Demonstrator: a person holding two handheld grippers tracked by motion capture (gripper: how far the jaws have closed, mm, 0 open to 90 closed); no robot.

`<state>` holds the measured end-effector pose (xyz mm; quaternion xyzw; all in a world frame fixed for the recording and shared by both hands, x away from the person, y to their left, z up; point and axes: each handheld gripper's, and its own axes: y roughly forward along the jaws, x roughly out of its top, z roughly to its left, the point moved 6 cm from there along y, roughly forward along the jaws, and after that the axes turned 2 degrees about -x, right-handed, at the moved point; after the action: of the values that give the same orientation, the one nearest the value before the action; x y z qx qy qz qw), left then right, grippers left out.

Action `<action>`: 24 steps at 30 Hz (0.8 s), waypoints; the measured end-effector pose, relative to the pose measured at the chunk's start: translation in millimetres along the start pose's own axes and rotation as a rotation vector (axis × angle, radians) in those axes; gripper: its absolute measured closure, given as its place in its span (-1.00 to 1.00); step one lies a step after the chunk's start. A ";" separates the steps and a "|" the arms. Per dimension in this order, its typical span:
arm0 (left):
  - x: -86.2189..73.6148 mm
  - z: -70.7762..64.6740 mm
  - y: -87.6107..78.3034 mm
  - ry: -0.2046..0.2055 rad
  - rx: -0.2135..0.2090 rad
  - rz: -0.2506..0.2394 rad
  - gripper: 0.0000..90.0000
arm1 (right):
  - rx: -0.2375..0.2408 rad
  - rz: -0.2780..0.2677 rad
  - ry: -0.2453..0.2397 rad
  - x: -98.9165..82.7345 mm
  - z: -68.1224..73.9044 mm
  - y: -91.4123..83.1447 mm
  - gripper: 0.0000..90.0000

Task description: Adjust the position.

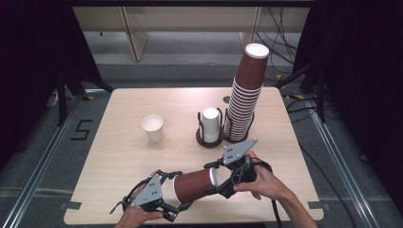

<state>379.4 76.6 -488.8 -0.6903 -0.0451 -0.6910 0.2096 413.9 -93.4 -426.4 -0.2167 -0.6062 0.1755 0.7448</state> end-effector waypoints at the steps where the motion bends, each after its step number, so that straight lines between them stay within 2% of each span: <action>1: 0.0 -0.8 2.0 0.006 -0.006 0.009 -0.79 | -0.008 0.018 -0.011 -1.2 0.7 0.0 -0.48; 4: -0.6 -3.0 2.8 0.028 0.004 0.066 -0.78 | -0.052 0.087 -0.065 -3.0 4.4 -0.3 -0.53; 6: -2.0 -3.9 3.8 0.054 0.017 0.118 -0.77 | -0.095 0.143 -0.128 -3.3 7.7 -0.2 -0.60; 10: -4.9 -5.5 5.5 0.083 0.019 0.198 -0.77 | -0.157 0.215 -0.204 -3.3 10.5 1.0 -0.64; 12: -6.5 -5.8 6.0 0.087 0.023 0.230 -0.77 | -0.155 0.244 -0.217 -4.4 14.1 2.6 -0.64; 14: -7.4 -6.3 7.7 0.079 0.021 0.233 -0.77 | -0.164 0.272 -0.239 -6.2 15.2 5.5 -0.64; 16: -8.3 -5.1 6.9 0.099 0.034 0.266 -0.77 | -0.163 0.308 -0.261 -9.0 16.7 9.3 -0.63; 17: -8.2 -6.0 7.6 0.089 0.029 0.264 -0.77 | -0.167 0.317 -0.281 -9.9 15.5 11.4 -0.63; 20: -7.5 -6.4 7.9 0.095 0.031 0.280 -0.77 | -0.158 0.359 -0.308 -13.7 17.3 18.4 -0.63; 23: -8.0 -7.9 8.7 0.101 0.027 0.301 -0.77 | -0.171 0.391 -0.337 -15.1 17.5 24.1 -0.64; 24: -8.1 -8.5 9.1 0.104 0.037 0.302 -0.77 | -0.168 0.398 -0.342 -15.7 18.2 26.7 -0.64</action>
<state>374.4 67.1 -499.2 -0.6484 0.0575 -0.6856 0.3260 393.0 -77.0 -450.5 -0.3599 -0.6811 0.3013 0.5620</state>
